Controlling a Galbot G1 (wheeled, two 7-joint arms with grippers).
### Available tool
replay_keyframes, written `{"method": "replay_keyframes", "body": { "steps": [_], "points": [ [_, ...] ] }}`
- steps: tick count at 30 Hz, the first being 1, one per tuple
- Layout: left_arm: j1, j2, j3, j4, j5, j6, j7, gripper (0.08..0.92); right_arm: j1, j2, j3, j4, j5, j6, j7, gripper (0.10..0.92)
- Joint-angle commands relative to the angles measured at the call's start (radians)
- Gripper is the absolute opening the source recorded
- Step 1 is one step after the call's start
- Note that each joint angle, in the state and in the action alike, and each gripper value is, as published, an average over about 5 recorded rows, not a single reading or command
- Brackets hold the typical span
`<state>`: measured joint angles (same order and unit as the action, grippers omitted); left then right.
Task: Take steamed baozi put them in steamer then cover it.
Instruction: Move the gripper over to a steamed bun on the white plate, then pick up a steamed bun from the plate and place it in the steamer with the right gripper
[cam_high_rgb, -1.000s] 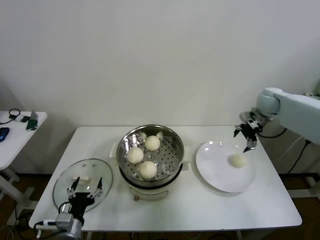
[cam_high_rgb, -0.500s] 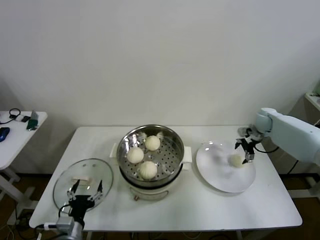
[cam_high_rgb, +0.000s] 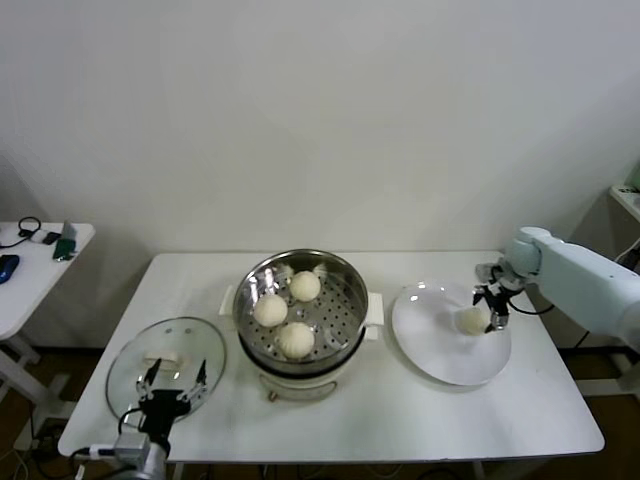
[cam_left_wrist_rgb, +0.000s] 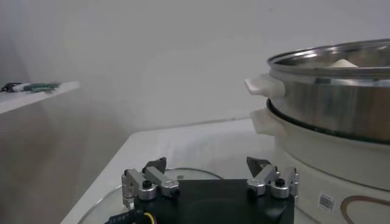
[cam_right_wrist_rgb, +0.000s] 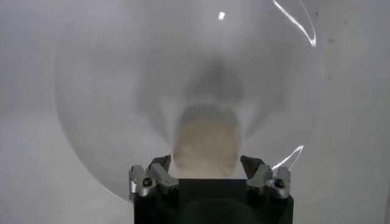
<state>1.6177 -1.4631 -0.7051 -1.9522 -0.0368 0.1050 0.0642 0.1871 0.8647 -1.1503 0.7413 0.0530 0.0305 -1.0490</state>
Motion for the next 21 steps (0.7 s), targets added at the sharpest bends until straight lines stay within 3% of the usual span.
{"method": "replay_keyframes", "body": {
  "steps": [1, 13, 21],
  "points": [
    [-0.001, 0.002, 0.0, 0.001, 0.001, 0.0, 0.0, 0.823, -0.027, 0.009, 0.033, -0.02, -0.015, 0.0, 0.0, 0.731],
    [-0.003, -0.001, -0.003, -0.006, 0.003, 0.003, -0.001, 0.823, 0.087, -0.019, -0.034, 0.043, 0.066, -0.001, -0.028, 0.644],
    [-0.01, 0.001, -0.008, -0.014, -0.003, 0.006, 0.0, 0.823, 0.56, -0.041, -0.394, 0.265, 0.408, -0.07, -0.052, 0.628]
  ]
}}
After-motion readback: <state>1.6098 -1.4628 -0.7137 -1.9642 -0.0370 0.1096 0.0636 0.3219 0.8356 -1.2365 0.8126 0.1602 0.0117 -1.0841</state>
